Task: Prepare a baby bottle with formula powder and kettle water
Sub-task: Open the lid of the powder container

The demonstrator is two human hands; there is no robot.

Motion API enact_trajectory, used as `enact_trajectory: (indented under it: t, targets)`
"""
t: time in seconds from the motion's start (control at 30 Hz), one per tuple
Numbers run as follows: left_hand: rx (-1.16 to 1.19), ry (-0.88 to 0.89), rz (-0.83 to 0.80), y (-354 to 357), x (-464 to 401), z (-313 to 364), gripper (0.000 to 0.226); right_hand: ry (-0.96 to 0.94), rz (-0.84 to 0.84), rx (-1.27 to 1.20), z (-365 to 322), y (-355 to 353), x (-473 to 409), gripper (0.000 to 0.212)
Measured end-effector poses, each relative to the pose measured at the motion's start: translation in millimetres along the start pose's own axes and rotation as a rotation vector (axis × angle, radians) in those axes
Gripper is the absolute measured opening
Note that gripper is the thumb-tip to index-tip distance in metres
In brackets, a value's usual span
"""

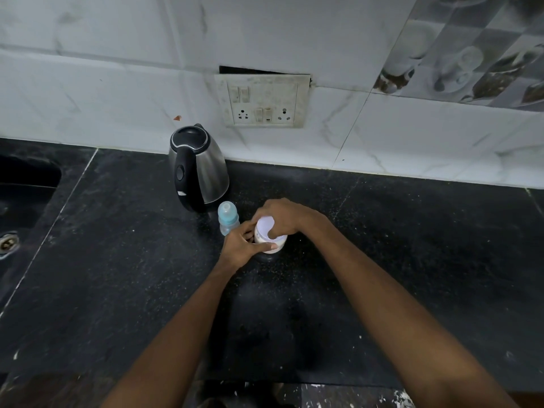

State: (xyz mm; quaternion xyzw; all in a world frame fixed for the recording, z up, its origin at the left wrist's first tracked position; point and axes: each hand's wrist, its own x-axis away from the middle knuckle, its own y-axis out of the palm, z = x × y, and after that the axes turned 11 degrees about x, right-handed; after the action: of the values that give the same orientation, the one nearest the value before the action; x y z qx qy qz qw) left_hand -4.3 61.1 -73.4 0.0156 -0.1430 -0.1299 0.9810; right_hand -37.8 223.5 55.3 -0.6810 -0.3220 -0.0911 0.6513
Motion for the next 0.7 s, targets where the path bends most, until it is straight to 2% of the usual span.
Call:
enact_trajectory:
  t: [0.1,0.23,0.33,0.4,0.5,0.6,0.7]
  targets:
    - [0.004,-0.007,-0.003,0.1,0.5,3.4,0.075,0.043,0.035,-0.047,2.9,-4.9,0.8,0.073]
    - [0.040,-0.027,0.003,0.9,1.1,5.3,0.070,0.164,0.060,0.031,1.6,-1.4,-2.9,0.062]
    - [0.067,-0.050,0.012,-0.1,0.2,3.4,0.072,0.034,0.059,-0.040,-2.5,1.0,-2.3,0.043]
    - [0.081,-0.067,0.021,0.2,0.5,2.9,0.073,-0.048,0.074,-0.176,-3.7,0.7,0.9,0.040]
    - [0.084,-0.058,0.031,1.8,1.5,2.8,0.073,0.022,0.196,-0.213,-2.2,0.0,0.6,0.031]
    - [0.100,-0.057,0.037,2.6,1.8,1.0,0.070,0.174,0.165,-0.025,-2.4,5.9,-2.0,0.049]
    - [0.103,-0.051,0.035,3.0,1.7,-0.3,0.069,0.174,0.106,0.034,-7.0,13.9,-6.8,0.056]
